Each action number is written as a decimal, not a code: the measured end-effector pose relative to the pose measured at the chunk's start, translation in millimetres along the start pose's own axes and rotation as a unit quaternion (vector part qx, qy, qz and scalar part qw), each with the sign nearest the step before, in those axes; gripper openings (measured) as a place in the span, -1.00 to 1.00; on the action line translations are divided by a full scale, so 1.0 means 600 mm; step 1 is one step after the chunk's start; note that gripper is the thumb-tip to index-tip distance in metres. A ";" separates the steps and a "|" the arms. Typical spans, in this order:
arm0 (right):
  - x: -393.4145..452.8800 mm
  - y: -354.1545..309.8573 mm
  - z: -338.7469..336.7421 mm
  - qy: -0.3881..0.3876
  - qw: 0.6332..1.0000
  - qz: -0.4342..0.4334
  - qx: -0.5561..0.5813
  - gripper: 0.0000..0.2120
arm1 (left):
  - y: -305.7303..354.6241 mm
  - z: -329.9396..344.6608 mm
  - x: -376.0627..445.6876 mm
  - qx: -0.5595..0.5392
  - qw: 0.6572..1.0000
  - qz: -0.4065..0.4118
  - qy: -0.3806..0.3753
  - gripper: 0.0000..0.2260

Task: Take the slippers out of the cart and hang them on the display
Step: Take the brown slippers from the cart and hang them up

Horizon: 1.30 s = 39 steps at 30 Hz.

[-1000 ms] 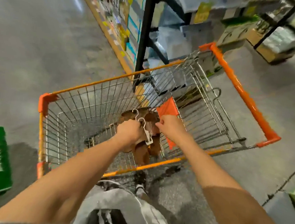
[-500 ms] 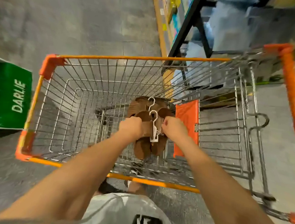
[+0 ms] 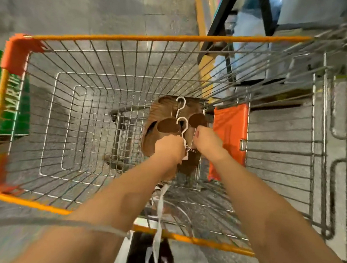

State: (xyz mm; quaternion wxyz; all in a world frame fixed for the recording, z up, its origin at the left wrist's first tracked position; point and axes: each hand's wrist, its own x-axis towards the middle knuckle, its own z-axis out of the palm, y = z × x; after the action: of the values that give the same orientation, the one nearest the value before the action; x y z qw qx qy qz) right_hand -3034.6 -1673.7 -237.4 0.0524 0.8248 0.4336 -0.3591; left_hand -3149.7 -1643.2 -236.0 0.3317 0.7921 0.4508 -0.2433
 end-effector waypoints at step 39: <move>-0.172 -0.068 -0.023 0.298 0.954 0.010 -0.036 -0.78 | -0.042 -0.090 -0.104 0.160 0.965 0.207 0.007 -0.39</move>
State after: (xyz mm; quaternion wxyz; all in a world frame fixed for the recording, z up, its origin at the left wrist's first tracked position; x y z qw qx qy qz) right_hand -3095.6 -1712.9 -152.7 -0.0464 0.8960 0.4341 -0.0808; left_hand -3196.5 -1627.9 -165.2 0.2404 0.9128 0.2340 -0.2329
